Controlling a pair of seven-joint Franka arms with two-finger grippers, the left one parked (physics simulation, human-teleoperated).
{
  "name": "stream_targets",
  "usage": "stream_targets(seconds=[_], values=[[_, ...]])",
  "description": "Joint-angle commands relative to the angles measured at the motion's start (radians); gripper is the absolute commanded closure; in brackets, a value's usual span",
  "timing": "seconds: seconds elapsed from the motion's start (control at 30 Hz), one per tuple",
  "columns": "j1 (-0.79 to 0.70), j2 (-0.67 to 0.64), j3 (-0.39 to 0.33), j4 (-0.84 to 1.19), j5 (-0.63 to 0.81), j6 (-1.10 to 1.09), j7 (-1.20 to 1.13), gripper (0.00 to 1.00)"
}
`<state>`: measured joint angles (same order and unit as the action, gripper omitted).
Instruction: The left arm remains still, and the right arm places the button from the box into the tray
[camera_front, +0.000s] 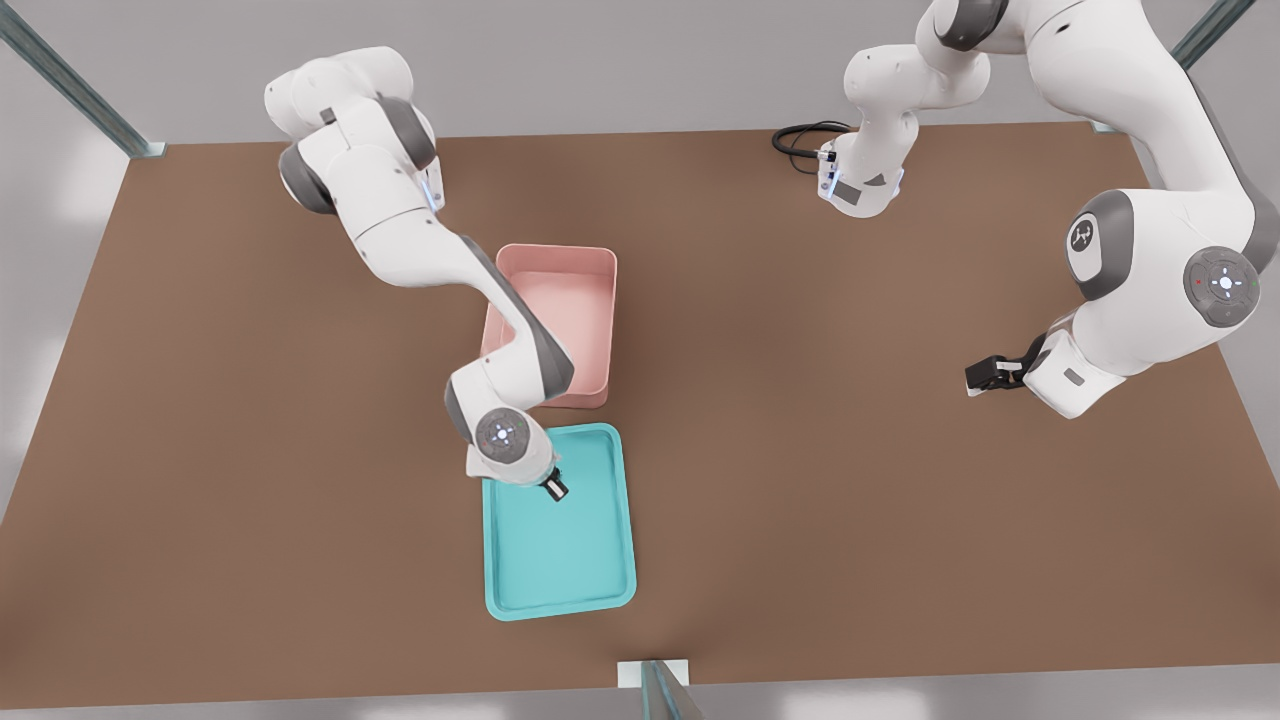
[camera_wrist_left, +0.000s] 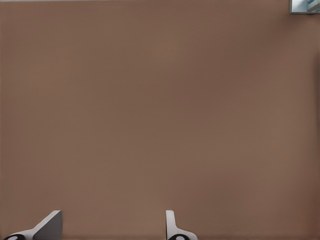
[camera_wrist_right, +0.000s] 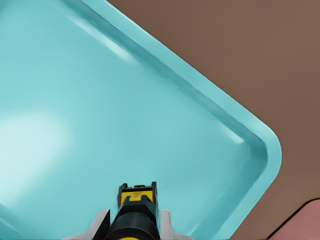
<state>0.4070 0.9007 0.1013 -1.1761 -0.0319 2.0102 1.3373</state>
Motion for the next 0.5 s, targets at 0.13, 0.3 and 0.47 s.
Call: stream_targets(seconds=[0.13,0.3,0.47], values=[[-0.007,0.029,0.001,0.018,-0.002,0.038,-0.035,0.0],[-0.059,-0.313,-0.035,0.007,-0.011,-0.387,-0.421,0.0],[-0.409,-0.696,-0.141,-0.367,0.053,-0.355,-1.353,0.0]])
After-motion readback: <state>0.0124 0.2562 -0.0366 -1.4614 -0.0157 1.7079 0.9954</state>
